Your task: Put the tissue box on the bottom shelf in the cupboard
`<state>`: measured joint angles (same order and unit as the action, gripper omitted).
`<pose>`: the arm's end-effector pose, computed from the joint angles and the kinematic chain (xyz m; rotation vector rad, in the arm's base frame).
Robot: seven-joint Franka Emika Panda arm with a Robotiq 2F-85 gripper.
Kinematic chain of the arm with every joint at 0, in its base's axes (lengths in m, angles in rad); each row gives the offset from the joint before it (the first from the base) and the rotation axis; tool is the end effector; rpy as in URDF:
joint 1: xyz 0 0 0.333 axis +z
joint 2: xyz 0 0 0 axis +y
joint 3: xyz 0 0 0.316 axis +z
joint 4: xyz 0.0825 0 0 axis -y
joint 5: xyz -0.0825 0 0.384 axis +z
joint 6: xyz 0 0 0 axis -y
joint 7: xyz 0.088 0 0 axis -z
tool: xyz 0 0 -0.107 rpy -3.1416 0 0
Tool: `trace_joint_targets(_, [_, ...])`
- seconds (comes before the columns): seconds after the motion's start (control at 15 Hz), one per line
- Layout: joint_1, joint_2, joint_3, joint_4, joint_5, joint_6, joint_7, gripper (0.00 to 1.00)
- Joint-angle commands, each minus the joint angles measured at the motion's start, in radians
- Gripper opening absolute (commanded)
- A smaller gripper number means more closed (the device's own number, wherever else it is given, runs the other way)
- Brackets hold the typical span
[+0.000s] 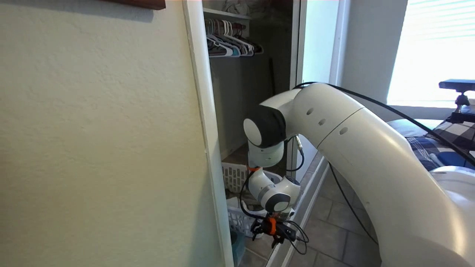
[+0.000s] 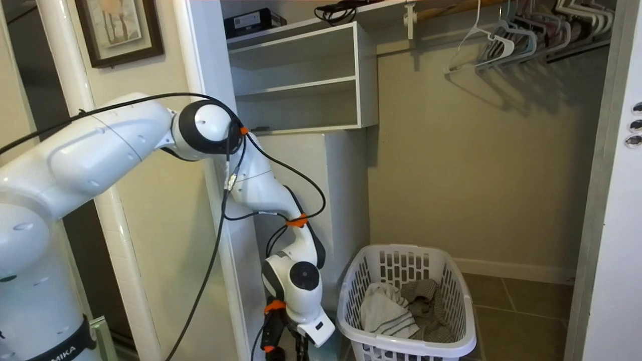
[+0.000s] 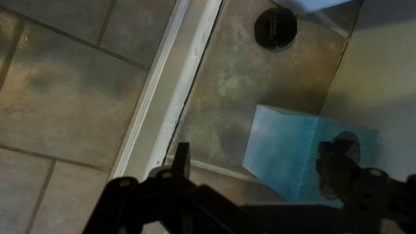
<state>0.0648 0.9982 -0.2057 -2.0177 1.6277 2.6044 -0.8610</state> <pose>0.4554 -0.1111 -0.0578 -2.5478 1.0234 -0.0278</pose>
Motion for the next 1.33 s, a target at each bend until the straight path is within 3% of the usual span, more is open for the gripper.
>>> trace_joint_targets(0.0, [-0.015, 0.024, 0.008, 0.038, -0.007, -0.006, 0.001, 1.00])
trace_joint_targets(0.13, [-0.063, 0.051, 0.044, 0.095, -0.032, 0.004, 0.004, 1.00])
trace_joint_targets(0.8, [-0.067, 0.059, 0.048, 0.112, -0.033, 0.003, 0.004, 1.00])
trace_joint_targets(1.27, [-0.057, 0.094, 0.078, 0.159, -0.117, 0.012, 0.183, 1.00])
